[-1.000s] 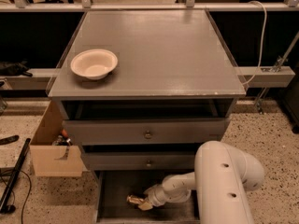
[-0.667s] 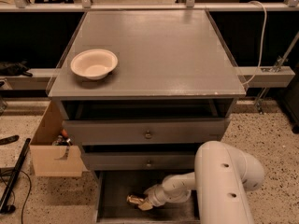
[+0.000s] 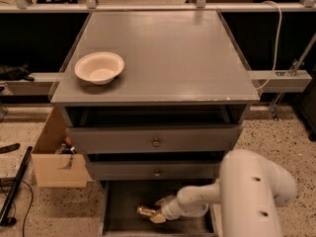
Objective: Pick orange can from bottom drawer and place on counter
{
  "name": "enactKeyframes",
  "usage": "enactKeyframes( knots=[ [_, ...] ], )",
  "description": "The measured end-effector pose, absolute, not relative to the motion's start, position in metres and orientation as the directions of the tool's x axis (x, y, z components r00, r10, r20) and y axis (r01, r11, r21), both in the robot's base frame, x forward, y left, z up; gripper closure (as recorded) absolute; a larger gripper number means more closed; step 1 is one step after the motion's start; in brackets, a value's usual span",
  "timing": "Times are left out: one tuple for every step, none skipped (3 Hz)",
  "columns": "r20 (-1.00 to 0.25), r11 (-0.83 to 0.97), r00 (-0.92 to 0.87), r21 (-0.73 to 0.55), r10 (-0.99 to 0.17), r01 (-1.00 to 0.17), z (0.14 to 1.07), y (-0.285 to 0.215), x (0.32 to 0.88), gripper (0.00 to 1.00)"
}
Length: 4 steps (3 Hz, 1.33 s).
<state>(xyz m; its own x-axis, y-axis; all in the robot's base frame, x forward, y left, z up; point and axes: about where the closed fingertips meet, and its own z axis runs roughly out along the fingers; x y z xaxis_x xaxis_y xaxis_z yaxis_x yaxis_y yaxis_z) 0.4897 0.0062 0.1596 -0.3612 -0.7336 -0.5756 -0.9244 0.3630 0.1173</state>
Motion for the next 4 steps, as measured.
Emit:
enactKeyframes(
  knots=[
    [-0.607, 0.396, -0.358, 0.078, -0.709, -0.915, 0.201, -0.029, 0.48, 1.0],
    [-0.639, 0.424, -0.339, 0.022, -0.691, -0.906, 0.263, -0.074, 0.457, 1.0],
    [-0.653, 0.456, -0.33, -0.026, -0.681, -0.889, 0.312, -0.113, 0.439, 1.0],
    [-0.651, 0.455, -0.324, -0.038, -0.687, -0.89, 0.315, -0.114, 0.438, 1.0]
  ],
)
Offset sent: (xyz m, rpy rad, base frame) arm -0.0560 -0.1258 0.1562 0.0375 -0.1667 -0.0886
